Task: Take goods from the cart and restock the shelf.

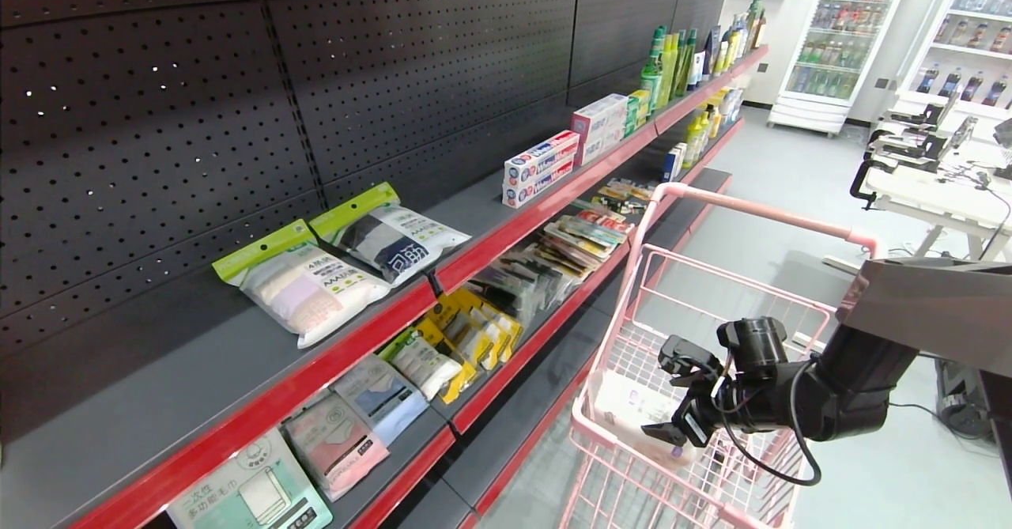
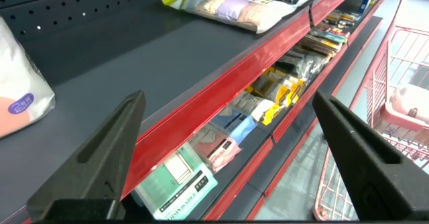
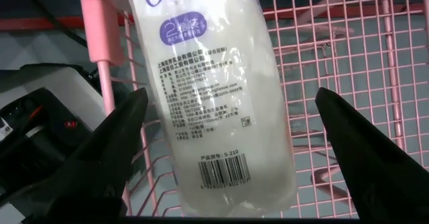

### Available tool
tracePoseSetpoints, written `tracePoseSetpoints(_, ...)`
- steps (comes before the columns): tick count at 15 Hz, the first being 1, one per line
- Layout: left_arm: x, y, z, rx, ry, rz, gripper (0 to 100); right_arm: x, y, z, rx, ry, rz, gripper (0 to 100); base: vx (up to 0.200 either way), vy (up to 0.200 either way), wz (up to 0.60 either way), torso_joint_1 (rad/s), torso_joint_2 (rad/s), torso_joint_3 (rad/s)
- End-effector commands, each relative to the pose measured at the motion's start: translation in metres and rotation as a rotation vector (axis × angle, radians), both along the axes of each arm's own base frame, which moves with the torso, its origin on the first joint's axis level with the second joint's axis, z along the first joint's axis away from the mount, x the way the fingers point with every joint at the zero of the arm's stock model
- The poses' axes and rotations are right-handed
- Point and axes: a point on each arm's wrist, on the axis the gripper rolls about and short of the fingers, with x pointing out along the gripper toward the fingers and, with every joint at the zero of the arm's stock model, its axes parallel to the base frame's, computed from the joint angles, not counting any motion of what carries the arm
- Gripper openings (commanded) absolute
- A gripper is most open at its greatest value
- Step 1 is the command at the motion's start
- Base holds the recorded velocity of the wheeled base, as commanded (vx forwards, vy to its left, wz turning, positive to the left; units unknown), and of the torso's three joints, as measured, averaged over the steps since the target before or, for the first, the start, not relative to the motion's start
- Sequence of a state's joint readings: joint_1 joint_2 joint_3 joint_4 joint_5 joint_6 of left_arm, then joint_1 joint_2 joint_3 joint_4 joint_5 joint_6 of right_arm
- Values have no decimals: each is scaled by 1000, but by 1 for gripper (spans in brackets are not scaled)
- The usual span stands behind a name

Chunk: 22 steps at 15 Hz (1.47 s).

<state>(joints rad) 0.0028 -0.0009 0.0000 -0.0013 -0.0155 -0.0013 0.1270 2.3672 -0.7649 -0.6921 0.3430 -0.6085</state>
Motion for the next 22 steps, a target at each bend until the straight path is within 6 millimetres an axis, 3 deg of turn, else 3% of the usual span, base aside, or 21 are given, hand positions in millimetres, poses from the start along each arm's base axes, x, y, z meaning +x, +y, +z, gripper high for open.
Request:
tracePoseSetpoints(1, 0, 0, 0, 0, 1, 0, 100, 4, -4, -10, -3, 12, -10, 100, 0, 0, 0, 0, 0, 0)
tracePoseSetpoints(5, 0, 0, 0, 0, 1, 0, 100, 9, -4, -22, -5, 22, 0, 100, 0, 0, 0, 0, 0, 0)
tracePoseSetpoints(22, 0, 0, 0, 0, 1, 0, 100, 33, 7, -18, -21, 100, 5, 100, 0, 0, 0, 0, 0, 0)
